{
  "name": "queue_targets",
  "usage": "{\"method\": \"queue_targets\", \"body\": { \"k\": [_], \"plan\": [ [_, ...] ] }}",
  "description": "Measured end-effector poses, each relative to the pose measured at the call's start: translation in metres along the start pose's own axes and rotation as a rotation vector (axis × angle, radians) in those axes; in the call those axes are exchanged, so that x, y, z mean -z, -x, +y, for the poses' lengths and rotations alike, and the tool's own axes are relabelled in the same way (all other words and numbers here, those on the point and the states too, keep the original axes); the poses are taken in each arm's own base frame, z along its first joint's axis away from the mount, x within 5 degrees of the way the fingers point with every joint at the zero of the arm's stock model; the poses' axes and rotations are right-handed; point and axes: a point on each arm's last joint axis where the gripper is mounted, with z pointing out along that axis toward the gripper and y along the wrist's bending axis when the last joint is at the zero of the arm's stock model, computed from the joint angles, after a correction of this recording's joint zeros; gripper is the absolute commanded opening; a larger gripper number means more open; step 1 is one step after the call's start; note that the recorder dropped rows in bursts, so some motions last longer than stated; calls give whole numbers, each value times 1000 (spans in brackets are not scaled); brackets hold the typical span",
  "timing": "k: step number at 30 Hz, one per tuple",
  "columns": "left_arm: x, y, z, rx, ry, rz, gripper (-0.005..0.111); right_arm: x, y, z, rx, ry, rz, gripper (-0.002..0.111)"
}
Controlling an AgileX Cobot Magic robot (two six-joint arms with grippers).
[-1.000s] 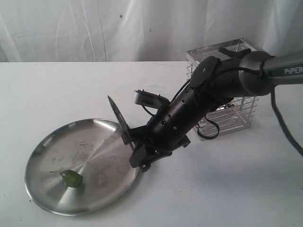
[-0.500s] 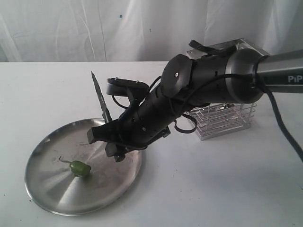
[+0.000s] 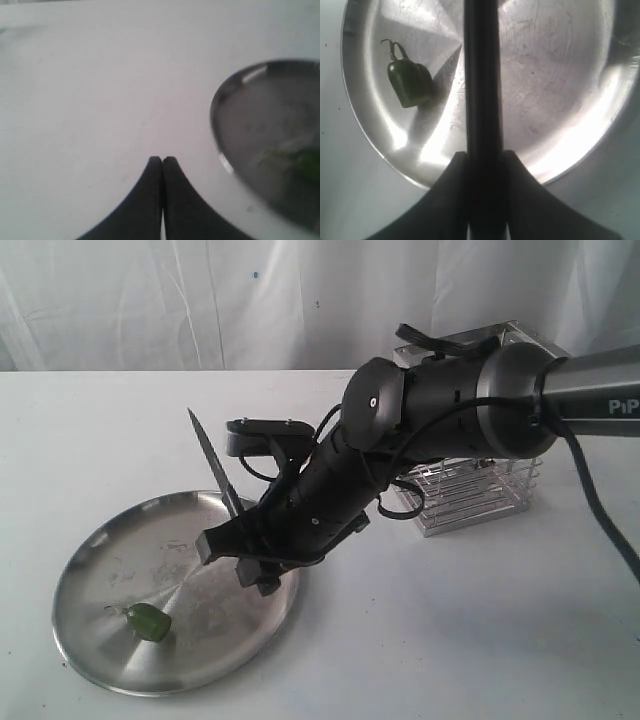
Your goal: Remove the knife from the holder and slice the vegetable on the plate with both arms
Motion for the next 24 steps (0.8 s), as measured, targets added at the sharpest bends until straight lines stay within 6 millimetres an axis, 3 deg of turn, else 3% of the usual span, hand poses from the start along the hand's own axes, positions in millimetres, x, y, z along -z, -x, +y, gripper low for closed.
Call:
{"method": "queue_targets", "body": {
  "k": [4, 10, 20, 24],
  "plan": [
    [4, 27, -7, 271, -119, -292, 0, 0, -8, 2, 39, 25, 88, 0],
    [19, 55, -8, 327, -210, -637, 0, 0, -6, 1, 44, 18, 62, 0],
    [27, 65, -4, 397, -211, -776, 0, 2, -13, 2, 46, 37, 151, 0],
    [28, 85, 6, 524, -123, -769, 0, 2, -16, 2, 44, 46, 183, 0]
  ]
}}
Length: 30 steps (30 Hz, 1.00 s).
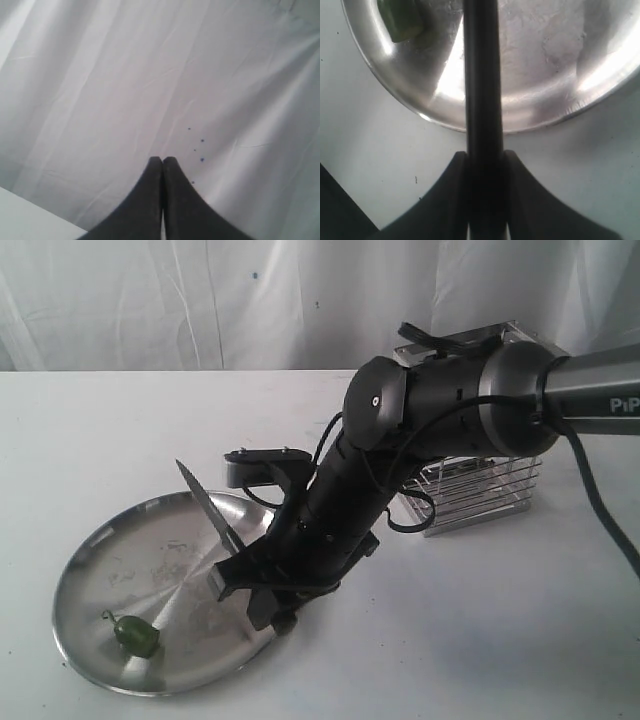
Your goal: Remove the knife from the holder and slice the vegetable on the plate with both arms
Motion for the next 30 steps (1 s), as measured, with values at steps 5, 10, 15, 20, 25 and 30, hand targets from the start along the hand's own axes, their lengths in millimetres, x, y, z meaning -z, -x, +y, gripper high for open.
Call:
{"method": "queue_targets", "body": {
  "k": [5, 10, 15, 20, 25, 30],
  "plan": [
    [-50, 16, -27, -321, -16, 175, 0, 0, 0, 0, 1, -3, -5, 0],
    [-117, -24, -27, -631, 0, 795, 0, 0, 1, 0, -8, 4, -16, 0],
    [-139, -76, -1, -809, 0, 1544, 0, 0, 2, 0, -9, 5, -17, 0],
    [-127, -99, -14, -737, -552, 1936, 0, 1, 2, -1, -12, 5, -19, 0],
    [-124, -108, -41, -807, -1293, 1591, 6, 8, 5, -15, -68, 8, -40, 0],
    [-121, -116, -35, -982, -1501, 1451, 32, 19, 3, -36, -98, 47, -15, 0]
  ]
}}
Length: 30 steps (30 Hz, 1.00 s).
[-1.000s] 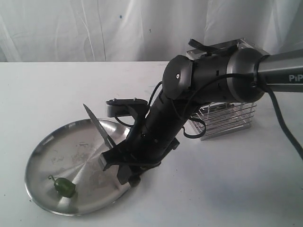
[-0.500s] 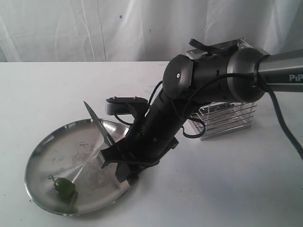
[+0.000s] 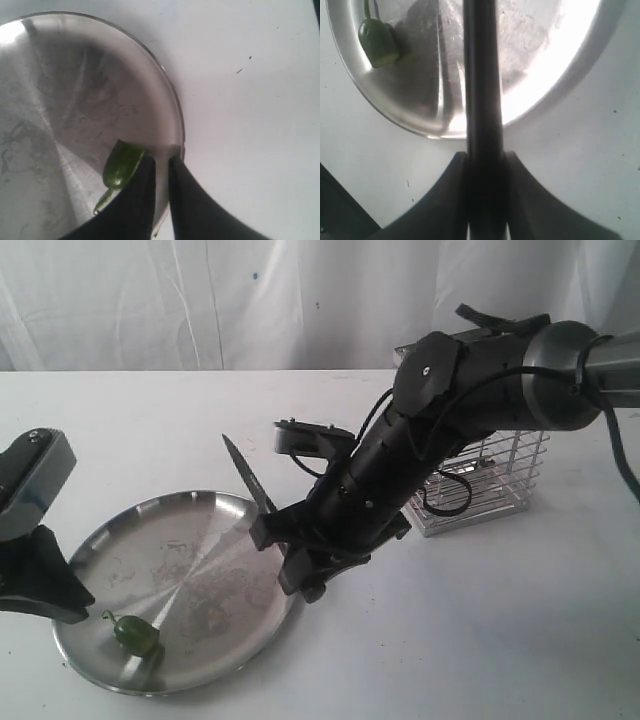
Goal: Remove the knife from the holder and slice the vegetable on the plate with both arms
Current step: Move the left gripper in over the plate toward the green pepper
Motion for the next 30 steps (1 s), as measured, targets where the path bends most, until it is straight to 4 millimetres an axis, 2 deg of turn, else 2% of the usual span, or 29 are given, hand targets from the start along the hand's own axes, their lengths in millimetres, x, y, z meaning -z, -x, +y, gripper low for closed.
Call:
{"method": "queue_targets", "body": {
  "k": [1, 4, 7, 19, 28, 30],
  "plan": [
    [-3, -2, 1, -12, 5, -2, 41, 1, -1, -2, 2, 3, 8, 0],
    [-16, -9, 8, -39, 3, -6, 58, 2, -3, -2, 9, 10, 31, 0],
    [-33, -16, 14, -71, -23, 6, 65, 2, -3, -2, 3, 18, 31, 0],
    [-75, -45, 36, -2, -2, 83, 64, 2, -2, -1, -16, 20, 20, 0],
    [-86, -53, 41, 28, 14, 106, 64, 2, 0, -2, -18, 14, 6, 0],
    [-87, -54, 43, 35, 26, 110, 61, 2, 0, -2, -18, 14, 6, 0]
  ]
}}
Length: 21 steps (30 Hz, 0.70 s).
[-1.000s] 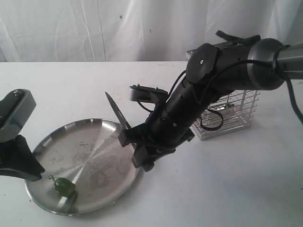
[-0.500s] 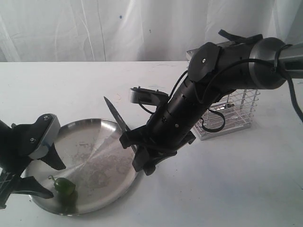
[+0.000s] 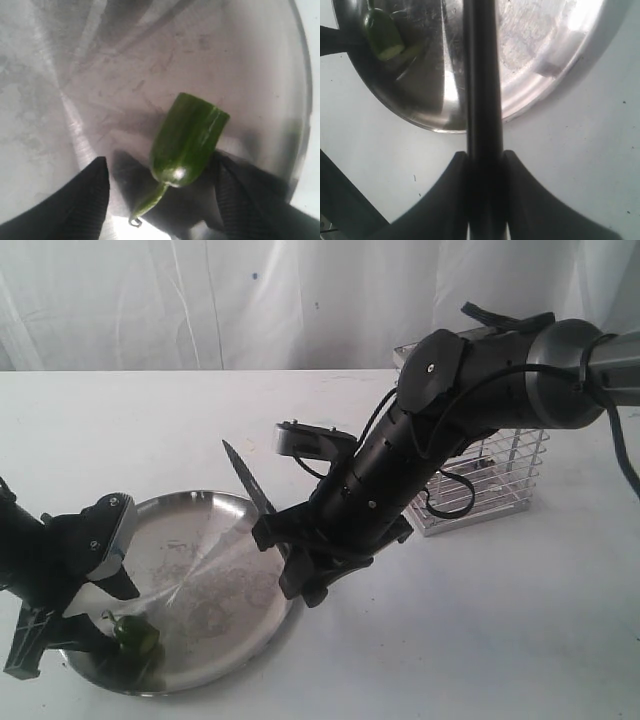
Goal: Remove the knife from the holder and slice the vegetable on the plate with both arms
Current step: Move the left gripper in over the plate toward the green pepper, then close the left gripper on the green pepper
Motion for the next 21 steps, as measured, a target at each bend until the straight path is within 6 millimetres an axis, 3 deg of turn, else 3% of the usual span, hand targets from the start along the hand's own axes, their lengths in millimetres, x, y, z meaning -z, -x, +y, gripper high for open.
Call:
{"method": "queue_targets", "body": {
  "k": [8, 15, 21],
  "plan": [
    [-9, 0, 3, 96, 9, -48, 36, 0, 1, 0, 0, -2, -6, 0],
    [-8, 7, 8, 201, 44, -132, 0, 0, 1, 0, 0, -2, -6, 0],
    [-6, 16, 17, 370, 117, -255, 0, 0, 1, 0, 0, -5, -12, 0]
  ]
}}
